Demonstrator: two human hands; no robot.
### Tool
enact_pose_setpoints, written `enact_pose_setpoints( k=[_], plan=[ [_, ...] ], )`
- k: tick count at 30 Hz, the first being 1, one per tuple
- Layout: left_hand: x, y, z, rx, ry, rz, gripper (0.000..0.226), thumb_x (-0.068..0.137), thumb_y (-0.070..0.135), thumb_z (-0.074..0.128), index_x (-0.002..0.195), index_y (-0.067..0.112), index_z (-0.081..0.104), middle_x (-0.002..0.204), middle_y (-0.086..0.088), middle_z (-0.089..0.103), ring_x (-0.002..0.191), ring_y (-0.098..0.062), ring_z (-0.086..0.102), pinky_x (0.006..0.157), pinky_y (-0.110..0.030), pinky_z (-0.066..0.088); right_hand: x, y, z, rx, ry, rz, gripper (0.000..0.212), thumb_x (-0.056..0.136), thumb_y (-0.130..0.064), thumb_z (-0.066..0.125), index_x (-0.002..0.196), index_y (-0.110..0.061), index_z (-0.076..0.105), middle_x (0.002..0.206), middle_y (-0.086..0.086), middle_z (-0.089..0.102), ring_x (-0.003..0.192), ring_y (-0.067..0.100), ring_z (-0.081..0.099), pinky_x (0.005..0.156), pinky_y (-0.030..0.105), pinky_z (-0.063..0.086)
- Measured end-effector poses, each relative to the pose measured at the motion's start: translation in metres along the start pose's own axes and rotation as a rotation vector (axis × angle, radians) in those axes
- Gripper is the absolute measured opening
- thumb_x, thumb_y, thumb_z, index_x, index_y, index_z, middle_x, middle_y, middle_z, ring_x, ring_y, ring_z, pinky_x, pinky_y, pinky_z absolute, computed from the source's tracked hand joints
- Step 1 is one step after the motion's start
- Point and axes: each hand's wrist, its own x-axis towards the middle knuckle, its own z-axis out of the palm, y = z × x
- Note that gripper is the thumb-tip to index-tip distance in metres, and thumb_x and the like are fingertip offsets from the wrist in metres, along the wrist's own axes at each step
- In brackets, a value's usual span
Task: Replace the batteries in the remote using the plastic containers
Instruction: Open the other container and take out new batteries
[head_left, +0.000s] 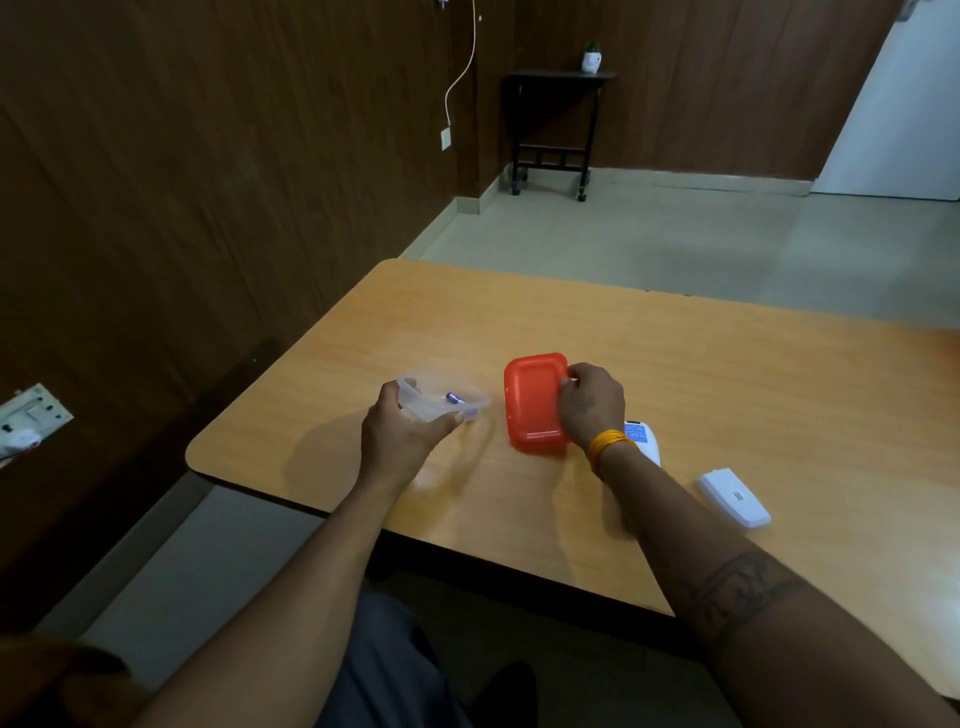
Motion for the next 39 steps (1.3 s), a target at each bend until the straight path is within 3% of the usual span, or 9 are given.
enact_pose_setpoints(
  k=[7, 12, 18, 20, 22, 25, 30, 35, 39],
  plan=[
    [-0.009, 0.005, -0.008, 0.446, 0.007, -0.140, 0.092, 0.066, 0.067, 0.086, 0.135, 0.013, 0.057, 0.135, -0.012, 0.059, 0.131, -0.035, 0.048, 0.099, -0.043, 0.049, -0.002, -0.006, -0.002, -0.250, -0.114, -0.052, 0.034, 0.101, -0.014, 0.056, 0.130, -0.001, 0.068, 0.129, 0.021, 0.070, 0.120, 0.039, 0.063, 0.099, 0.039, 0.051],
    [-0.016, 0.010, -0.009, 0.464, -0.006, -0.216, 0.100, 0.066, 0.068, 0.086, 0.142, 0.014, 0.052, 0.141, -0.012, 0.054, 0.136, -0.035, 0.044, 0.102, -0.045, 0.048, -0.009, -0.012, 0.003, -0.310, -0.126, -0.117, 0.031, 0.100, -0.016, 0.055, 0.123, -0.002, 0.070, 0.121, 0.019, 0.072, 0.114, 0.037, 0.063, 0.096, 0.042, 0.053],
    [-0.017, 0.020, -0.014, 0.376, 0.020, -0.257, 0.110, 0.068, 0.077, 0.078, 0.151, 0.012, 0.045, 0.148, -0.015, 0.047, 0.139, -0.038, 0.041, 0.107, -0.046, 0.044, -0.024, -0.030, 0.014, -0.294, -0.071, -0.312, 0.037, 0.102, -0.025, 0.059, 0.136, -0.009, 0.065, 0.130, 0.013, 0.069, 0.127, 0.033, 0.055, 0.102, 0.042, 0.049],
    [-0.016, 0.022, -0.014, 0.358, 0.113, -0.131, 0.096, 0.080, 0.074, 0.070, 0.151, 0.012, 0.050, 0.149, -0.013, 0.050, 0.138, -0.036, 0.041, 0.108, -0.046, 0.043, -0.027, -0.037, 0.019, -0.267, -0.081, -0.397, 0.034, 0.101, -0.026, 0.063, 0.131, -0.011, 0.068, 0.126, 0.011, 0.070, 0.122, 0.031, 0.058, 0.099, 0.040, 0.049],
    [-0.009, 0.026, -0.011, 0.350, 0.213, 0.125, 0.060, 0.093, 0.055, 0.068, 0.136, 0.014, 0.065, 0.138, -0.008, 0.062, 0.129, -0.031, 0.049, 0.099, -0.042, 0.048, -0.029, -0.044, 0.025, -0.236, -0.123, -0.464, 0.030, 0.098, -0.025, 0.065, 0.125, -0.013, 0.071, 0.119, 0.009, 0.072, 0.114, 0.029, 0.062, 0.093, 0.036, 0.048],
    [0.005, 0.035, -0.002, 0.461, 0.134, 0.330, 0.024, 0.099, 0.022, 0.066, 0.119, 0.012, 0.076, 0.120, -0.005, 0.074, 0.118, -0.024, 0.059, 0.087, -0.031, 0.049, -0.031, -0.056, 0.031, -0.240, -0.198, -0.505, 0.025, 0.096, -0.022, 0.065, 0.119, -0.018, 0.075, 0.115, 0.004, 0.075, 0.107, 0.025, 0.068, 0.093, 0.038, 0.056],
    [0.030, 0.045, 0.018, 0.715, -0.142, 0.338, 0.016, 0.095, 0.014, 0.068, 0.107, 0.013, 0.079, 0.100, -0.008, 0.075, 0.110, -0.031, 0.058, 0.078, -0.041, 0.057, -0.031, -0.063, 0.035, -0.363, -0.341, -0.551, 0.035, 0.096, -0.002, 0.056, 0.118, -0.017, 0.079, 0.115, 0.008, 0.079, 0.108, 0.030, 0.070, 0.092, 0.040, 0.058],
    [0.049, 0.053, 0.022, 0.918, -0.201, 0.259, 0.017, 0.094, 0.022, 0.070, 0.106, 0.015, 0.079, 0.103, -0.010, 0.076, 0.090, -0.032, 0.068, 0.074, -0.035, 0.057, -0.029, -0.057, 0.037, -0.477, -0.368, -0.627, 0.035, 0.099, -0.006, 0.056, 0.120, -0.021, 0.079, 0.116, 0.006, 0.079, 0.108, 0.030, 0.070, 0.087, 0.037, 0.058],
    [0.053, 0.047, 0.024, 0.957, -0.228, 0.209, 0.014, 0.090, 0.028, 0.074, 0.100, 0.020, 0.079, 0.095, -0.007, 0.073, 0.082, -0.030, 0.066, 0.067, -0.031, 0.050, -0.027, -0.058, 0.037, -0.474, -0.369, -0.655, 0.033, 0.100, -0.008, 0.058, 0.123, -0.022, 0.078, 0.118, 0.005, 0.079, 0.111, 0.028, 0.069, 0.089, 0.036, 0.058]
  ],
)
